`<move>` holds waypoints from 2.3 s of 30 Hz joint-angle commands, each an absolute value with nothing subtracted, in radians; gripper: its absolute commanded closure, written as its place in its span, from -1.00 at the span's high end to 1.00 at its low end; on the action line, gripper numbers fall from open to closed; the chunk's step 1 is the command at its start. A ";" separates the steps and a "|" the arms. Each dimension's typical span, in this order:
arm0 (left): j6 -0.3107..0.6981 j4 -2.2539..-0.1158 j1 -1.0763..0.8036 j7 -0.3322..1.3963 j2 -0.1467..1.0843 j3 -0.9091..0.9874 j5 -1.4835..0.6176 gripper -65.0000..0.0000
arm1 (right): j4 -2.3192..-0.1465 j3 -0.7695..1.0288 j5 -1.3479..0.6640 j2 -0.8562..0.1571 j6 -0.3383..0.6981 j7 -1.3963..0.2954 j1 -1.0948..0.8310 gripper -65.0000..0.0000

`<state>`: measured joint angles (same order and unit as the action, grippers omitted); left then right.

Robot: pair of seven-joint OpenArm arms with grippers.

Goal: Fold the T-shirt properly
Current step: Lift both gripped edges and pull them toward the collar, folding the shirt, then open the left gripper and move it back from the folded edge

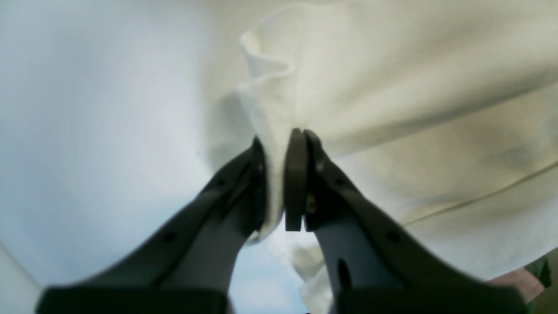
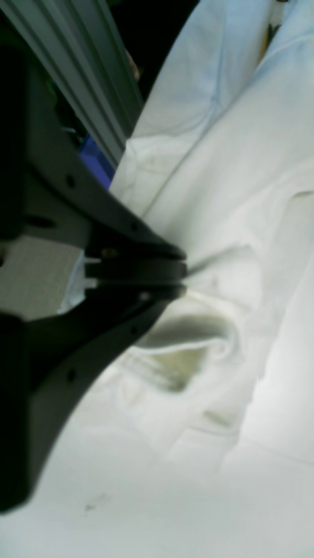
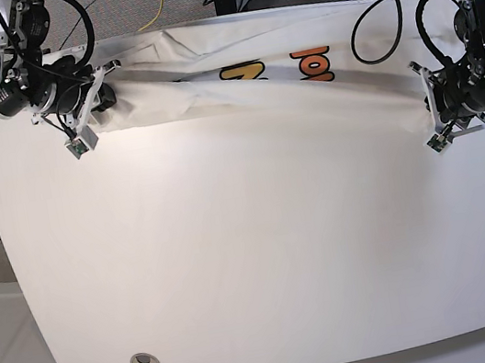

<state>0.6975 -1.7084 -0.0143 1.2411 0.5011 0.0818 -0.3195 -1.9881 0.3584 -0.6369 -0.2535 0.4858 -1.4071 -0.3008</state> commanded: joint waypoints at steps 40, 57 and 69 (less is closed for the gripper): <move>0.698 -1.735 -0.189 1.227 0.447 0.096 -0.179 -0.64 | -2.002 0.361 -0.641 -0.259 0.479 -1.396 -0.331 -1.00; 0.698 -1.736 -0.154 1.199 0.389 0.094 -0.031 0.27 | -2.002 0.366 -0.641 -0.255 0.479 -1.396 -0.331 -1.00; 0.698 -1.736 -0.137 1.199 0.394 0.096 -0.031 0.79 | -2.000 0.366 -0.641 -0.255 0.479 -1.396 -0.331 -0.14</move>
